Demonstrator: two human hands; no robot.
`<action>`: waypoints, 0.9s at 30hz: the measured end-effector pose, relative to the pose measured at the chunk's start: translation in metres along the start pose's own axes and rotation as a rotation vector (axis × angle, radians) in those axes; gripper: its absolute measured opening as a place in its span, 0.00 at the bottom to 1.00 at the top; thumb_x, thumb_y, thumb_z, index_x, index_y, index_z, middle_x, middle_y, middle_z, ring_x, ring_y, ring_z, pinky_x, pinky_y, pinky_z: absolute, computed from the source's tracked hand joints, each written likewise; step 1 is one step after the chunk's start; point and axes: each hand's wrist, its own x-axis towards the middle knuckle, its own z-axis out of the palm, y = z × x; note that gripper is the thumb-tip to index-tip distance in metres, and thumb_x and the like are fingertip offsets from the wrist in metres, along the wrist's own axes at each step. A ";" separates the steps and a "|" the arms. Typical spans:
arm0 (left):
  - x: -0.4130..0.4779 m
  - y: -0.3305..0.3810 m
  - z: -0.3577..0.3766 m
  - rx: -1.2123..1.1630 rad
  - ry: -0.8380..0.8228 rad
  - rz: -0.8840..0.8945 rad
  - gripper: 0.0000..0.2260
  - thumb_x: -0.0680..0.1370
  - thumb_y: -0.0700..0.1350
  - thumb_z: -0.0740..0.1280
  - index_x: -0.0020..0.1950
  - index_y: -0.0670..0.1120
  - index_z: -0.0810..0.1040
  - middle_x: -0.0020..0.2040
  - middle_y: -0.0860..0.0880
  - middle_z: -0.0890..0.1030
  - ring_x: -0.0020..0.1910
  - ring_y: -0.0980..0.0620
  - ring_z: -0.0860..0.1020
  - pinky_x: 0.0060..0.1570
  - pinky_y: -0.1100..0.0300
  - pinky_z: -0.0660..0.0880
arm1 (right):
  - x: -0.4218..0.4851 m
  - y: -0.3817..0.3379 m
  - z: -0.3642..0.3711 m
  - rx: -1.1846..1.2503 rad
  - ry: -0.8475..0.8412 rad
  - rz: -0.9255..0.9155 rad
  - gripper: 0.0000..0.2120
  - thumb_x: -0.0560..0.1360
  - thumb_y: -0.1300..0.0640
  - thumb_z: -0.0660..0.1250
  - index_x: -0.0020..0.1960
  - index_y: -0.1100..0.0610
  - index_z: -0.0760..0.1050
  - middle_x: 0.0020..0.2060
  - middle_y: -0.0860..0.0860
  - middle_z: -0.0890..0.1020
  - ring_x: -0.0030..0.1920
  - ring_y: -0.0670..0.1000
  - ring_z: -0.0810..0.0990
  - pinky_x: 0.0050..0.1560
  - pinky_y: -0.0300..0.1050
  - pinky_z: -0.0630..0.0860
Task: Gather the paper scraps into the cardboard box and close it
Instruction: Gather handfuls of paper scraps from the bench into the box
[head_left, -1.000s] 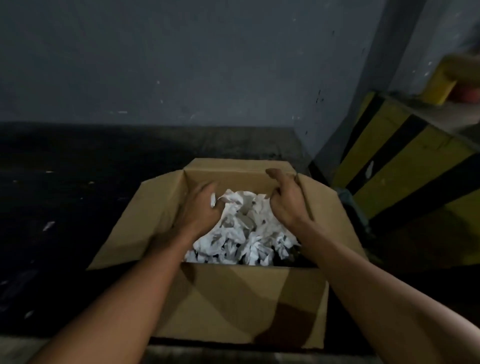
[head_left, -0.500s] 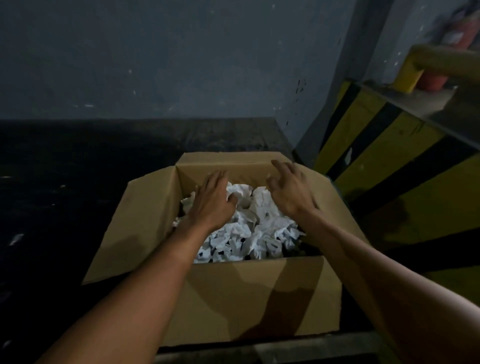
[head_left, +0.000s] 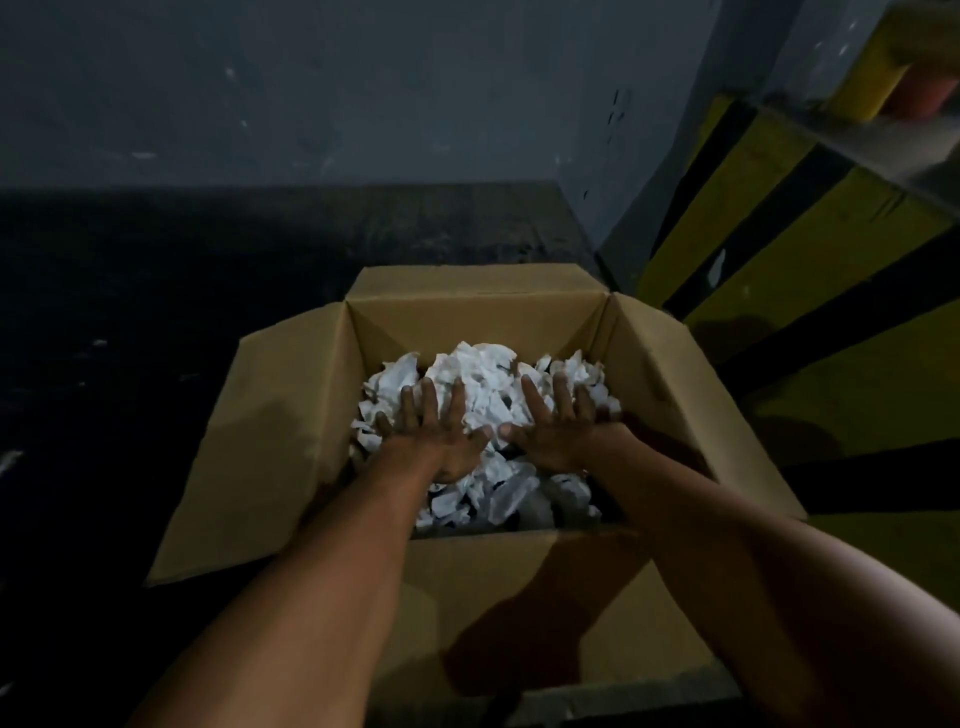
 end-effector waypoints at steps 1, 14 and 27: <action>0.001 0.001 0.001 -0.006 -0.022 -0.006 0.34 0.77 0.69 0.42 0.73 0.56 0.27 0.73 0.47 0.25 0.72 0.42 0.28 0.69 0.34 0.36 | 0.004 0.000 0.002 0.002 -0.013 0.004 0.37 0.79 0.34 0.51 0.77 0.45 0.34 0.76 0.54 0.33 0.76 0.63 0.36 0.72 0.67 0.40; -0.013 -0.015 -0.031 -0.147 0.030 0.109 0.42 0.73 0.73 0.51 0.71 0.59 0.25 0.73 0.50 0.25 0.73 0.44 0.28 0.70 0.35 0.35 | -0.005 0.005 -0.027 0.109 0.041 0.070 0.47 0.71 0.26 0.54 0.75 0.42 0.29 0.76 0.55 0.31 0.76 0.60 0.33 0.74 0.63 0.40; -0.050 -0.023 -0.015 0.117 -0.098 0.132 0.60 0.65 0.70 0.70 0.68 0.57 0.21 0.71 0.47 0.23 0.72 0.41 0.27 0.71 0.36 0.37 | -0.040 0.006 -0.027 -0.200 -0.156 0.091 0.66 0.61 0.29 0.72 0.72 0.45 0.22 0.75 0.57 0.30 0.75 0.65 0.36 0.75 0.64 0.44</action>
